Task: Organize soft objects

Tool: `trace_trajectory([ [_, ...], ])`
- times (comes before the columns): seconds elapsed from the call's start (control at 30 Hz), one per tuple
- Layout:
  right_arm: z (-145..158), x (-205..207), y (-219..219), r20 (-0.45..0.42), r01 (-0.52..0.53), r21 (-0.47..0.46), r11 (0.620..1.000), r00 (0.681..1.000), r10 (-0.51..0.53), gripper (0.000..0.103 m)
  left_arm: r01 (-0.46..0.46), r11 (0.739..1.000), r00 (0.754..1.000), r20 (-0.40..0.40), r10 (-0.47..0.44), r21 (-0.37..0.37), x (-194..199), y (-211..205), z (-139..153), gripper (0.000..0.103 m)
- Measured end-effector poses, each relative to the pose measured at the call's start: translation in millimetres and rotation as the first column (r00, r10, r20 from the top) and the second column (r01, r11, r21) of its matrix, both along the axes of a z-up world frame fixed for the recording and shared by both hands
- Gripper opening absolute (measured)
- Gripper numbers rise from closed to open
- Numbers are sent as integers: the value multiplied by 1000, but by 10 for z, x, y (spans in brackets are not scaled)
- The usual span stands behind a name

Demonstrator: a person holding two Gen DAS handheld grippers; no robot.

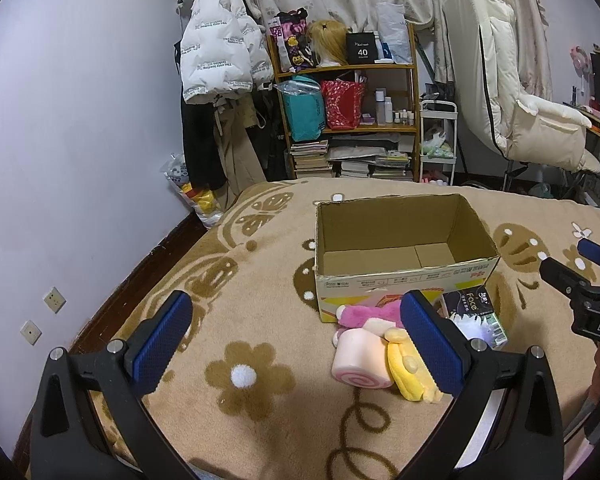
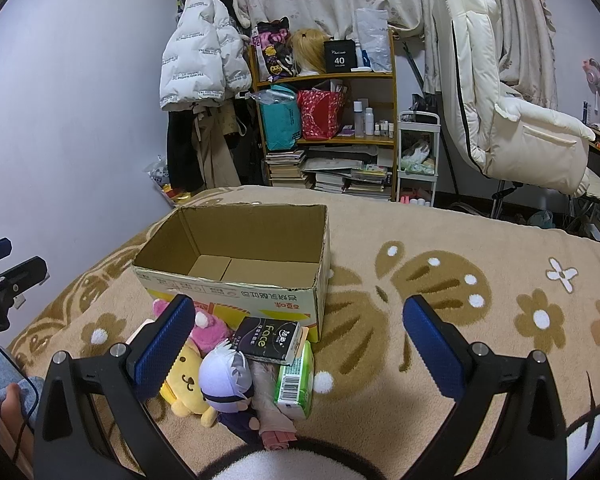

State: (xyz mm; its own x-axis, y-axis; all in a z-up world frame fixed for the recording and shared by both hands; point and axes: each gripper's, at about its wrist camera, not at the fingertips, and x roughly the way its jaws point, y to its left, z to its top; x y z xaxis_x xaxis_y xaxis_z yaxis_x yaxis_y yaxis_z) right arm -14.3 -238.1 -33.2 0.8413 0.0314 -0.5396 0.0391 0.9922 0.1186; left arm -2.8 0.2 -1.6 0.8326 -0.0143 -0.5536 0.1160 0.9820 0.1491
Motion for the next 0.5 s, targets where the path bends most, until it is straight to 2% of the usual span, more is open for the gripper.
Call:
trace_trajectory([
  [0.37, -165, 28, 37, -22, -11, 13, 1000, 1000, 11, 103, -25, 1000, 999, -45, 24, -12, 113, 82, 91, 103],
  [0.5, -113, 120, 24, -15, -22, 19, 1000, 1000, 22, 103, -56, 998, 993, -110, 52, -39, 299, 161, 75, 103],
])
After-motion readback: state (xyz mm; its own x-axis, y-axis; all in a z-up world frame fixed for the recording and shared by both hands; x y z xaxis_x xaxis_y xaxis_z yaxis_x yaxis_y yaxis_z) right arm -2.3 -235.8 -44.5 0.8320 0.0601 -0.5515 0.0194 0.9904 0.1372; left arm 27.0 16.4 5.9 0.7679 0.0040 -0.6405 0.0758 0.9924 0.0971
